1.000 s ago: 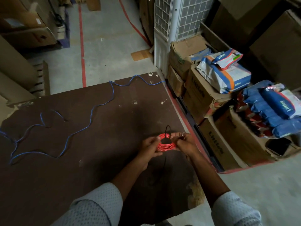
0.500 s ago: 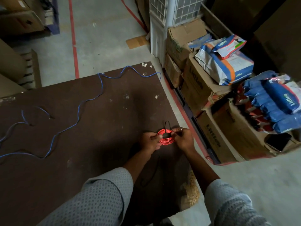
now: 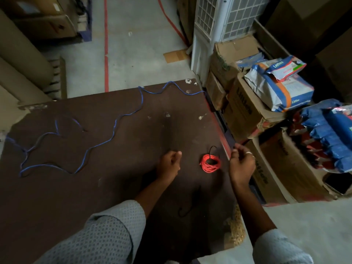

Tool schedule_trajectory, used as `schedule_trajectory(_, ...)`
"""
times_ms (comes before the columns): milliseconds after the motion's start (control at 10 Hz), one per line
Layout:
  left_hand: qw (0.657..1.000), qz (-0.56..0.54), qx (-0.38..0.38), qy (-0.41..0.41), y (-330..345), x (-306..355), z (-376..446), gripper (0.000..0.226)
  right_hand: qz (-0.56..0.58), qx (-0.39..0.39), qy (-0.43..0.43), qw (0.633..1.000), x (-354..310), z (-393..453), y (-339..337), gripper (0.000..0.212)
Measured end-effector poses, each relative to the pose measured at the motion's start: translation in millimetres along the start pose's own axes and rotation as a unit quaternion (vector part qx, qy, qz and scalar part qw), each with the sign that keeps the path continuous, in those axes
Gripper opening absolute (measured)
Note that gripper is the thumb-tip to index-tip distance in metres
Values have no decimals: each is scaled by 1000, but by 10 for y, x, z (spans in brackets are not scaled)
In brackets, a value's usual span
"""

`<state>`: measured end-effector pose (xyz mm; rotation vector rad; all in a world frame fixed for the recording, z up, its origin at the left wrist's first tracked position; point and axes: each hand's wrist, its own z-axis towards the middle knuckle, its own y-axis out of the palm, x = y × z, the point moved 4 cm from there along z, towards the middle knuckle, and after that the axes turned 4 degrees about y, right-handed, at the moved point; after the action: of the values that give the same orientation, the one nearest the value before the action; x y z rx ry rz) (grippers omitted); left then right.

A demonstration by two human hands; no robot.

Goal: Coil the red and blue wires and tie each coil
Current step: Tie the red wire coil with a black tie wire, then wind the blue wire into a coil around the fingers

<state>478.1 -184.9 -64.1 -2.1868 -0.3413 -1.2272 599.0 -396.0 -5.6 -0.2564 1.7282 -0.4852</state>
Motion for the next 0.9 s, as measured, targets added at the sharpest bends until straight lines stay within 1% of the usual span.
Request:
schedule_trajectory(100,999,-10,33,-3,-544,-202,-29,29,19,44,-87,995,-276,-161,24,26)
schedule_trajectory(200,996,-16,89,6,-1159,-443,-85,36,18,43,-183,982,-654,-471,187,25)
schedule_trajectory(300,989,-13,148,8,-1778,-731,-188,40,39,-9,-262,964,-973,-903,527,23)
schedule_trajectory(400,977,-30,212,3,-2391,-981,-369,44,37,-96,-317,943,-1154,-1377,1052,24)
schedule_trajectory(500,966,-23,256,-3,-2936,-1256,-542,35,37,-196,-361,911,-1207,-1882,1607,20)
schedule_trajectory(600,954,-10,298,-5,-3443,-1456,-718,26,-38,-295,-383,875,-1166,-2355,2234,11)
schedule_trajectory(700,945,-18,326,-21,-3890,-1653,-845,19,-90,-416,-358,831,-1048,-2787,2887,8)
schedule_trajectory(800,940,-15,338,-41,-4234,-1816,-933,26,-150,-462,-345,803,-1064,-3112,3418,28)
schedule_trajectory(900,939,-35,339,-48,-4466,-1926,-1017,24,-178,-469,-317,805,-1275,-3267,3873,22)
